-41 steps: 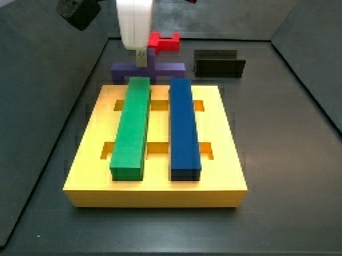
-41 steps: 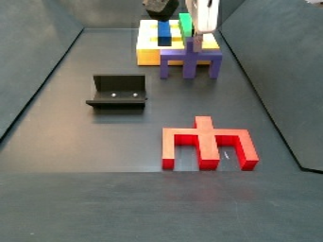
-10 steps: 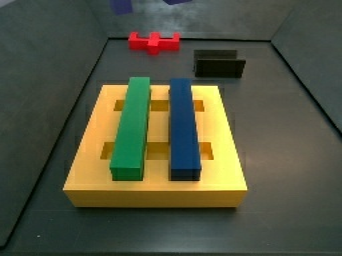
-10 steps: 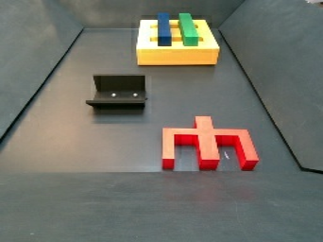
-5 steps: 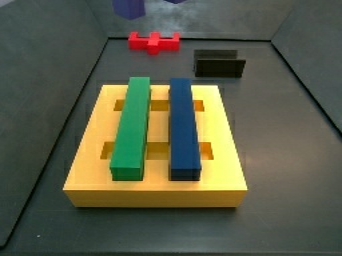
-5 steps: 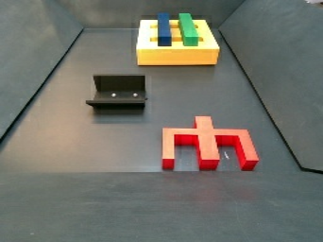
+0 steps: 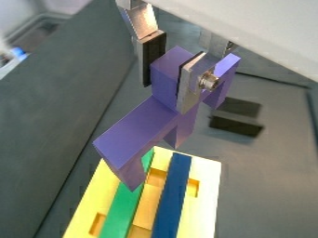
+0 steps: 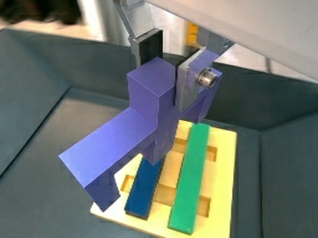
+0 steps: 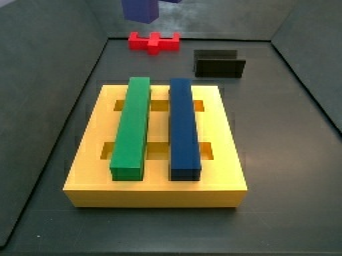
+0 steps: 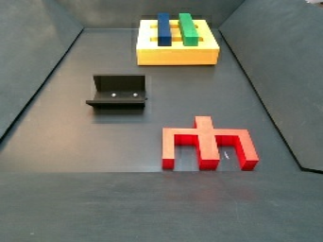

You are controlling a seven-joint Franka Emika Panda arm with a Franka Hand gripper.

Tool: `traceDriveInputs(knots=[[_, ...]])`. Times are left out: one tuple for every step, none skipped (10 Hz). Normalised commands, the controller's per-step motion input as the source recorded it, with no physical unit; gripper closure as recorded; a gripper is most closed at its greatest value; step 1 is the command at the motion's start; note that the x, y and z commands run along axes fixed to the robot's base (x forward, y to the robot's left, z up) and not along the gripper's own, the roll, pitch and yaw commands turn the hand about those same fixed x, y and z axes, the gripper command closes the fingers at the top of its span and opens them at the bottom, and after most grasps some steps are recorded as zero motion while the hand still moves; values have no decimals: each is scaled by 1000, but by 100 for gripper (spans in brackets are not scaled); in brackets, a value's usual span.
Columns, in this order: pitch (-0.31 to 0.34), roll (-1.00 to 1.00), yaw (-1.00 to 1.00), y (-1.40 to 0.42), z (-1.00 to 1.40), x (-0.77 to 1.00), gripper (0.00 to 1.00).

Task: Pick up the purple object. Move up. Move to above the board. Insert the purple object.
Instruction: Move to above the board, then insert the purple object.

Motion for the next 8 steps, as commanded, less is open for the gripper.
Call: traceDriveInputs(knots=[[143, 72, 1000, -24, 27, 50, 100], [176, 89, 1000, -26, 29, 56, 100], [213, 110, 1000, -28, 29, 63, 100], [208, 111, 776, -31, 25, 72, 100], [185, 105, 449, -33, 27, 80, 100], [163, 101, 275, -32, 30, 81, 100], [0, -9, 0, 0, 0, 0, 100], [0, -37, 0, 0, -3, 0, 100]])
